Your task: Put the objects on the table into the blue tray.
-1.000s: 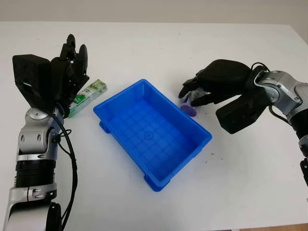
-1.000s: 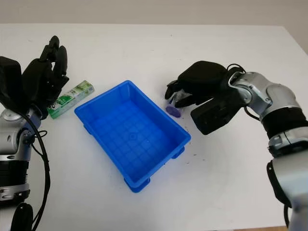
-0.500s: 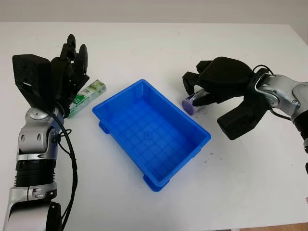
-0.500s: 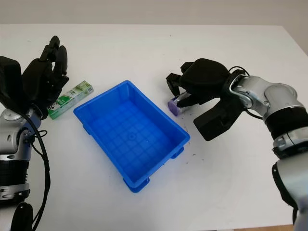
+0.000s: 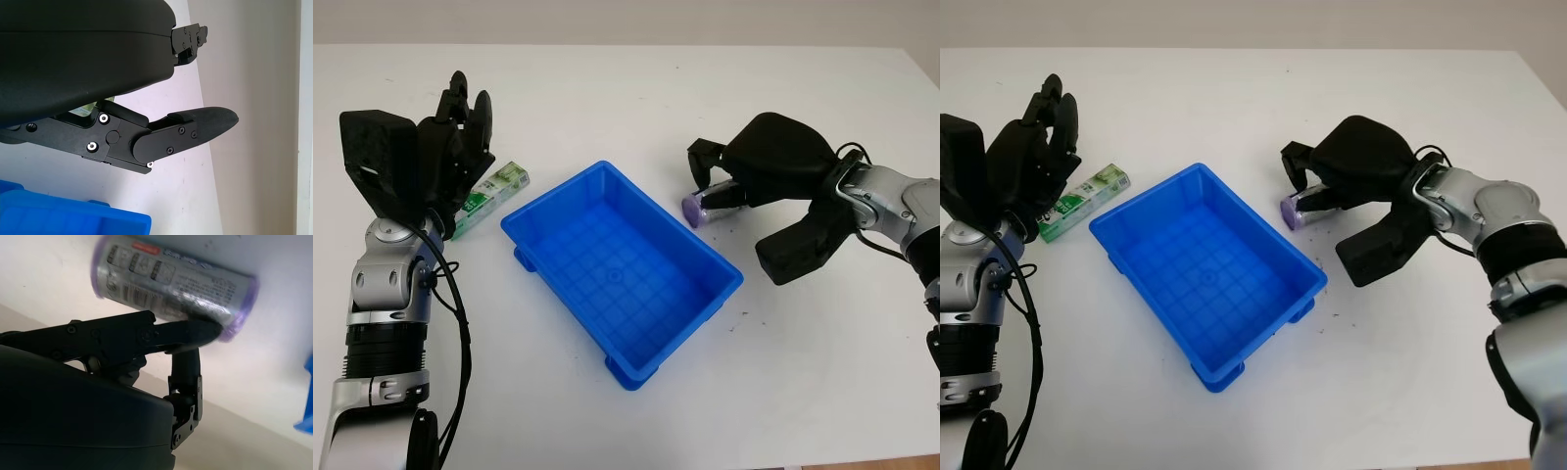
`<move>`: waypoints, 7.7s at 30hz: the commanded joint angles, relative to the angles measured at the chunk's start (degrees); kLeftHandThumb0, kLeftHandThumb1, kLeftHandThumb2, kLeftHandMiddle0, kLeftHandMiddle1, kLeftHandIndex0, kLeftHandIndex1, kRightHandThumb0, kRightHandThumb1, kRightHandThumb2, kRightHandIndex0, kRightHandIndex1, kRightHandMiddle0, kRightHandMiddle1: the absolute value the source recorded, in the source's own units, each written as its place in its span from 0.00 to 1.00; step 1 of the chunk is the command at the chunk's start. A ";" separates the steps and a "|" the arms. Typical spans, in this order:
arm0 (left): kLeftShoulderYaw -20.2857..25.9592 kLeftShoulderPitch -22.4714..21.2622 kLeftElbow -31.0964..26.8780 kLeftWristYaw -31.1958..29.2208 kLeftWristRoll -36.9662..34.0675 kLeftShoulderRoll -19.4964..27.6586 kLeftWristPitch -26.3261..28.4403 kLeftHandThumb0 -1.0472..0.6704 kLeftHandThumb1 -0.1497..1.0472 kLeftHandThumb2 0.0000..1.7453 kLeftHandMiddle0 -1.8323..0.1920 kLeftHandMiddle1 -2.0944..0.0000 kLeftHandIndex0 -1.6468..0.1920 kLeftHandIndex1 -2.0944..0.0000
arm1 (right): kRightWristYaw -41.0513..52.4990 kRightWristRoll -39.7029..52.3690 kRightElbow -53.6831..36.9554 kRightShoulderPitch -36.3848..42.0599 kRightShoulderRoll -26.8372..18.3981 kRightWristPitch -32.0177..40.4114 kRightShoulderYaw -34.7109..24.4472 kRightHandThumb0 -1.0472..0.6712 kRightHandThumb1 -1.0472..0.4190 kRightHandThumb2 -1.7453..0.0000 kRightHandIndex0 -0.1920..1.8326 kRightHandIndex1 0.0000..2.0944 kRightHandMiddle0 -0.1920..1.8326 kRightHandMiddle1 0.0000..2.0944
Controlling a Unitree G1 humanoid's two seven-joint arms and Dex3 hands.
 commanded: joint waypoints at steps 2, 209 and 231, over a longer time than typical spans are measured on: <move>0.03 -0.56 -0.41 -0.25 0.02 0.39 -0.02 0.21 1.00 0.38 1.00 1.00 1.00 1.00 | 1.61 4.63 0.53 -1.10 1.19 -0.36 -3.01 0.46 0.02 0.97 0.53 1.00 0.30 1.00; -32.00 8.73 -1.54 -10.18 45.10 24.09 0.04 0.21 0.87 0.03 0.51 0.00 0.83 0.89 | 38.60 65.47 -35.50 28.43 17.63 46.77 -44.56 0.27 0.00 0.66 0.00 0.00 0.00 0.02; -32.28 -0.17 14.67 -7.26 54.98 22.89 -12.03 0.46 1.00 0.19 0.65 0.00 0.74 0.70 | 37.45 66.28 -35.67 29.25 18.17 46.00 -44.99 0.27 0.00 0.69 0.00 0.00 0.01 0.02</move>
